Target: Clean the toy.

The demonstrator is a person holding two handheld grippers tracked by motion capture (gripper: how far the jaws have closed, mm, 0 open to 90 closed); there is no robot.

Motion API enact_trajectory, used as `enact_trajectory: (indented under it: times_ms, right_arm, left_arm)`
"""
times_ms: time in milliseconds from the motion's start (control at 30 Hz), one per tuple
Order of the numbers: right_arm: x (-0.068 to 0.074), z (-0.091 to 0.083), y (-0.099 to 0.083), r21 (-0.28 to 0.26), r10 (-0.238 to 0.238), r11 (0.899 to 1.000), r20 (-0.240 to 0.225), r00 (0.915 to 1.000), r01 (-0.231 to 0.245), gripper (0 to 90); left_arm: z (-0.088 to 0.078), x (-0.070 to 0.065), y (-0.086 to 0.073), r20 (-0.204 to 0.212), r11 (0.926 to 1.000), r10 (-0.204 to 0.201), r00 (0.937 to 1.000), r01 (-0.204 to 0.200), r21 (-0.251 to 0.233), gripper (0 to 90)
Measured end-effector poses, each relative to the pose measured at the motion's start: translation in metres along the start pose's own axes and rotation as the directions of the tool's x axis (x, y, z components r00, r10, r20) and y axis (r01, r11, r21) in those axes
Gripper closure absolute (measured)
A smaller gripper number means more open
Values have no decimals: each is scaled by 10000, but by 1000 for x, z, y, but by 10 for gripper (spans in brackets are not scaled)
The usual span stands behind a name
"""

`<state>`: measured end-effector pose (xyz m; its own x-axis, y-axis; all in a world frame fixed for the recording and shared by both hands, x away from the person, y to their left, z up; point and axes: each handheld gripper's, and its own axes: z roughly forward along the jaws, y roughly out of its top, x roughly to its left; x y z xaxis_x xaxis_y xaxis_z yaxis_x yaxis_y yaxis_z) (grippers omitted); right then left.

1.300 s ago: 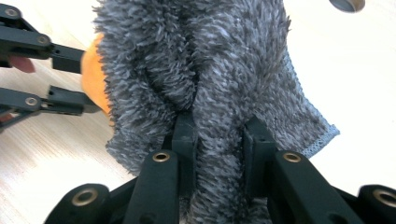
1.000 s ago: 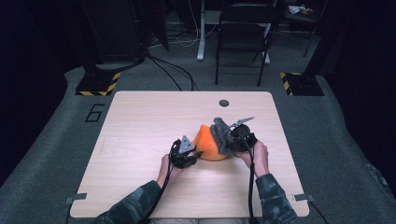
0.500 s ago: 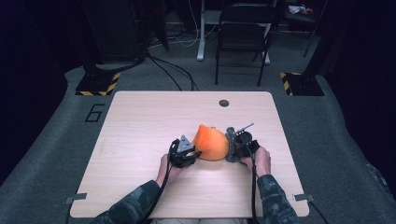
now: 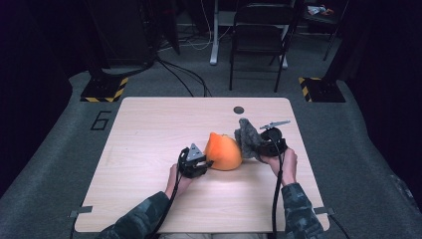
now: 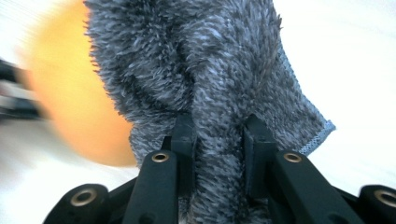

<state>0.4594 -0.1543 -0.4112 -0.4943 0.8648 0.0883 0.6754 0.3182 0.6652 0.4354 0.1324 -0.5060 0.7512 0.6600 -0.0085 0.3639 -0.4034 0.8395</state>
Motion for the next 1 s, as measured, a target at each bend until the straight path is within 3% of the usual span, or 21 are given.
enact_trajectory:
  times_ms: [67,100,200,367,467,567,600,667,800,967,1000]
  right_arm:
    - [13,-1,4,-61,-270,9996,-388,9989,268,703]
    - [18,2,5,170,-467,9987,-469,9978,475,703]
    - [32,22,1,638,-820,9944,-305,9962,839,708]
    - [30,30,-1,334,-815,9960,-246,9964,823,709]
    - [32,32,0,185,-911,9956,-126,9958,914,709]
    - [33,33,1,172,-946,9953,-97,9955,948,709]
    - [33,33,1,111,-976,9952,-21,9952,976,709]
    - [32,34,1,85,-985,9951,-42,9951,985,709]
    - [34,34,1,11,-949,9955,157,9954,949,709]
    - [31,32,3,-180,-1069,9940,293,9938,1075,709]
    - [31,30,4,-146,-868,9961,271,9959,873,710]
  left_arm:
    - [1,0,0,-67,10000,15,10000,-15,-72,670]
    - [1,0,0,-57,9999,-22,10000,21,-116,669]
    - [-1,2,-1,-7,9999,70,10000,-70,-81,642]
    - [-9,-1,1,-279,9997,242,9993,-244,-74,438]
    - [-11,-8,5,-475,9974,678,9966,-689,-208,366]
    - [-5,-15,4,-640,9929,1186,9909,-1185,64,337]
    - [-2,-15,3,-768,9921,1256,9891,-1248,158,361]
    - [3,-10,-1,-703,9967,808,9943,-806,55,471]
    - [4,-7,0,-629,9984,498,9968,-514,-240,683]
    - [0,-5,4,-252,9992,147,9996,-156,-357,759]
    - [-2,-5,5,-124,9995,80,9999,-84,-312,762]
